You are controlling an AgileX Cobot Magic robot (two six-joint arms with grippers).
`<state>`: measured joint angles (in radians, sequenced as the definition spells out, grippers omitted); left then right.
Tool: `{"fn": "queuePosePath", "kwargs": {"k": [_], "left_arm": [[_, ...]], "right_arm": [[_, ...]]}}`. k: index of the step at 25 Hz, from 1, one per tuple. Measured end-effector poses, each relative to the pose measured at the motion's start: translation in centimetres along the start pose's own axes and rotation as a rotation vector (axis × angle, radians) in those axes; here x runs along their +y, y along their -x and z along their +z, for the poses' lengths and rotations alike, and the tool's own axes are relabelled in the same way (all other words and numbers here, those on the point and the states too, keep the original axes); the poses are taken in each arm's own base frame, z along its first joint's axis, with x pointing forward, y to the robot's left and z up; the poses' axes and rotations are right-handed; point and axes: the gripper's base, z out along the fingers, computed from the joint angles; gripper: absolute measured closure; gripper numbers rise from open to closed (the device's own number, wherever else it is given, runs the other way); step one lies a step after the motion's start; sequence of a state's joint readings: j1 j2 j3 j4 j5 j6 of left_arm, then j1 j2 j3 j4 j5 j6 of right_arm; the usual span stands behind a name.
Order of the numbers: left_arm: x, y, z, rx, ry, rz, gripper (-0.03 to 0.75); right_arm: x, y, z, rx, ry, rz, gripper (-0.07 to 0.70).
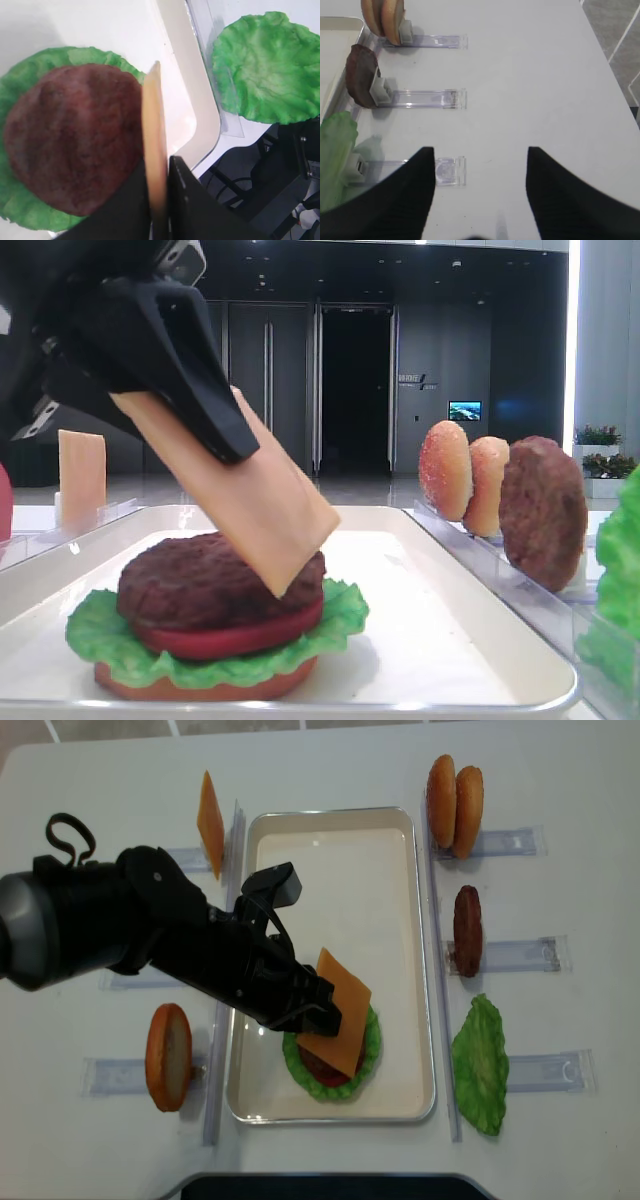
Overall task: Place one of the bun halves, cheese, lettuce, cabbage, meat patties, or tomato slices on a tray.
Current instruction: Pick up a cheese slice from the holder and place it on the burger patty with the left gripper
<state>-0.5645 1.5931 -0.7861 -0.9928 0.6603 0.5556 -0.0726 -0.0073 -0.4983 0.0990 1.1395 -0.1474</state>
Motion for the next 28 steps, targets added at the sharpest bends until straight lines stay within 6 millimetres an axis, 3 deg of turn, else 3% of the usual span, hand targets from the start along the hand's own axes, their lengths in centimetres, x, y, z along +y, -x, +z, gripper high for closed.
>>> {"fn": "queuePosePath", "kwargs": {"k": [28], "left_arm": [[0.36,-0.07,-0.1,0.013,0.022,0.003,0.391]], "right_arm": [[0.0,0.0,0.0,0.0,0.0,0.0,0.216]]}}
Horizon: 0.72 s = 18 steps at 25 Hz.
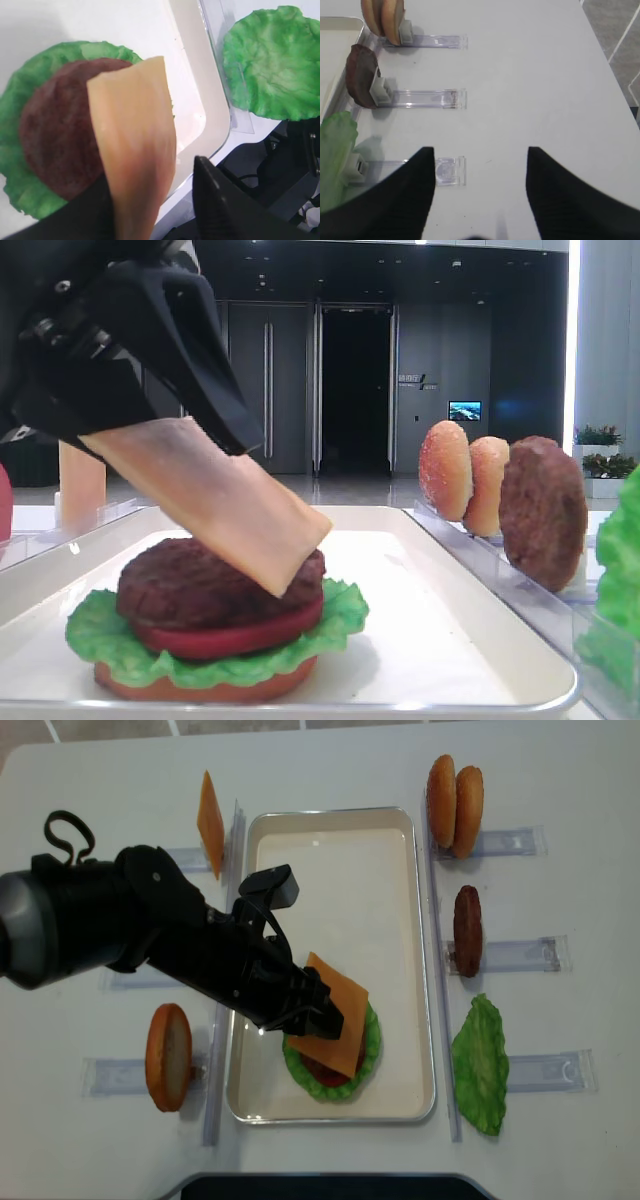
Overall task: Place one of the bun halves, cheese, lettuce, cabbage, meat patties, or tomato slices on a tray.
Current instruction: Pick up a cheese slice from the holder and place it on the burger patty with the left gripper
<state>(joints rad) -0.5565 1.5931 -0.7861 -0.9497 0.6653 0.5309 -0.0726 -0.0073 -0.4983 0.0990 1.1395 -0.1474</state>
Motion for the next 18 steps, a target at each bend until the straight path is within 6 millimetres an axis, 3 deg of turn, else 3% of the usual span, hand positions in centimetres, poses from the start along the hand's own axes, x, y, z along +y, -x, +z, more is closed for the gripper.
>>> {"fn": "queuePosePath", "kwargs": {"k": [7,18], "left_arm": [[0.24,-0.14,0.0,0.015,0.027,-0.007,0.314],[0.19,-0.32,-0.69,0.016,0.06,0.006,0.298]], "right_arm": [[0.0,0.0,0.0,0.0,0.0,0.0,0.216],[0.0,0.0,0.0,0.0,0.0,0.0,0.216]]}}
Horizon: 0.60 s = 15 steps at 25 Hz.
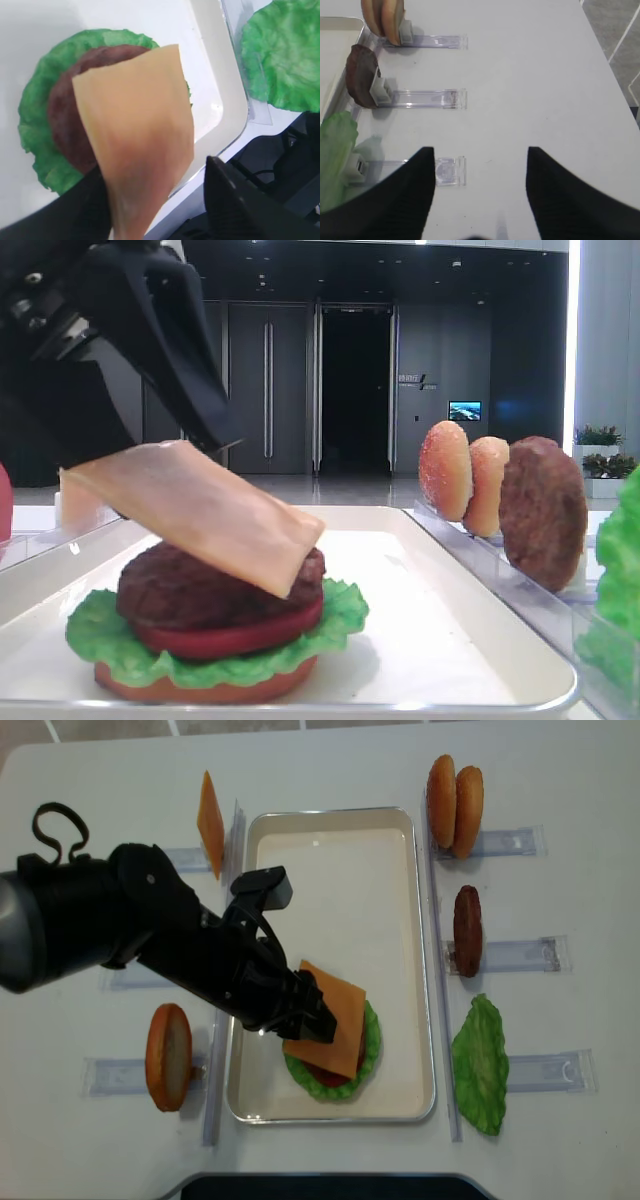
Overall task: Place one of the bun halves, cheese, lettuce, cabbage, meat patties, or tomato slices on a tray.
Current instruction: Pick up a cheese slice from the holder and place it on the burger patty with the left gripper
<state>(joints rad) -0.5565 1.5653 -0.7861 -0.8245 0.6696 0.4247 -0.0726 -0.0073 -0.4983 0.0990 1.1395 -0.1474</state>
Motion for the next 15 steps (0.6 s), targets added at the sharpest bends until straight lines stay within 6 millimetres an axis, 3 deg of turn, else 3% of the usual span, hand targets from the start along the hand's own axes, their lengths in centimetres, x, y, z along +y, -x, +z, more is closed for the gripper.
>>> {"fn": "queuePosePath", "kwargs": {"k": [15], "left_arm": [[0.6,-0.3,-1.2,0.01,0.084,0.001,0.297]], "right_arm": [[0.0,0.0,0.0,0.0,0.0,0.0,0.216]]}}
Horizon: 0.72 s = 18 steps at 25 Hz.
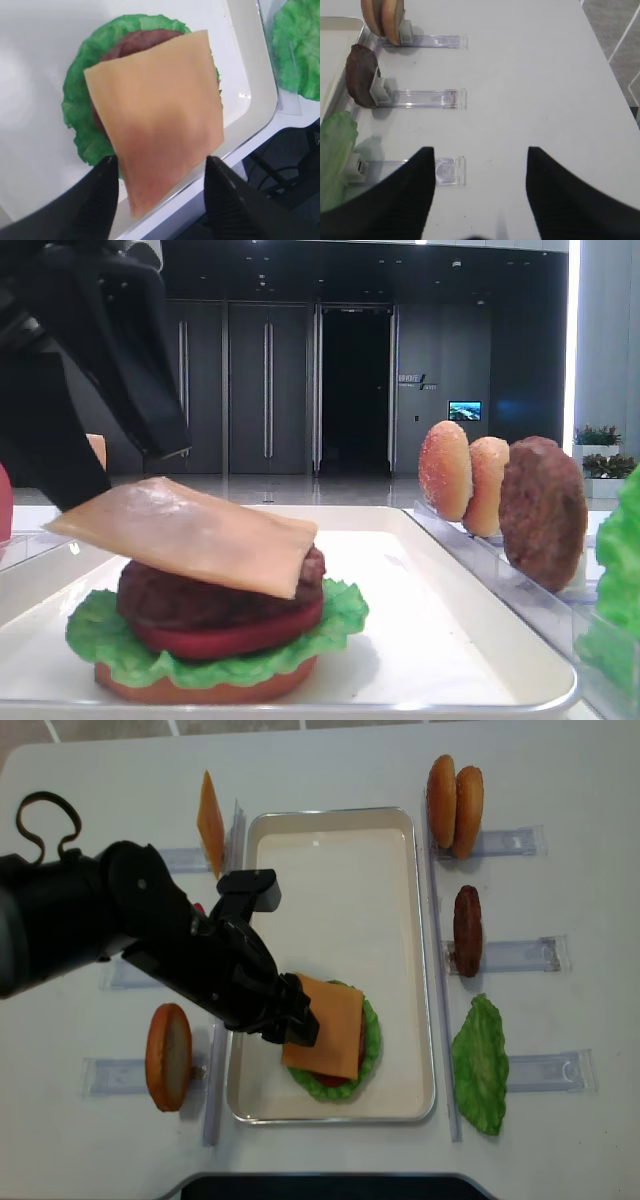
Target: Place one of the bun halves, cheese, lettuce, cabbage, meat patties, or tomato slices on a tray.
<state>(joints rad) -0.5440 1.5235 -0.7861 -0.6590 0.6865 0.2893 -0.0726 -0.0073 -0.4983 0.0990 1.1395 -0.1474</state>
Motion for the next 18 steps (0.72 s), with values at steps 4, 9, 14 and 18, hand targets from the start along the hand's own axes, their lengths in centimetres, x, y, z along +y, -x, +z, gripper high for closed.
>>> {"fn": "queuePosePath", "kwargs": {"k": [4,9,14,18], "left_arm": [[0.3,-0.1,-0.5,0.002,0.023,0.005,0.297],[0.2,-0.3,-1.1,0.005,0.041,0.027,0.296],[-0.2,0.5,-2.1,0.022,0.067,0.073,0.296],[-0.8,1.5,-3.4,0.036,0.096,0.109,0.296]], "right_arm": [[0.0,0.0,0.0,0.0,0.0,0.0,0.216],[0.0,0.0,0.0,0.0,0.0,0.0,0.216],[0.0,0.0,0.0,0.0,0.0,0.0,0.216],[0.0,0.0,0.0,0.0,0.0,0.0,0.216]]}}
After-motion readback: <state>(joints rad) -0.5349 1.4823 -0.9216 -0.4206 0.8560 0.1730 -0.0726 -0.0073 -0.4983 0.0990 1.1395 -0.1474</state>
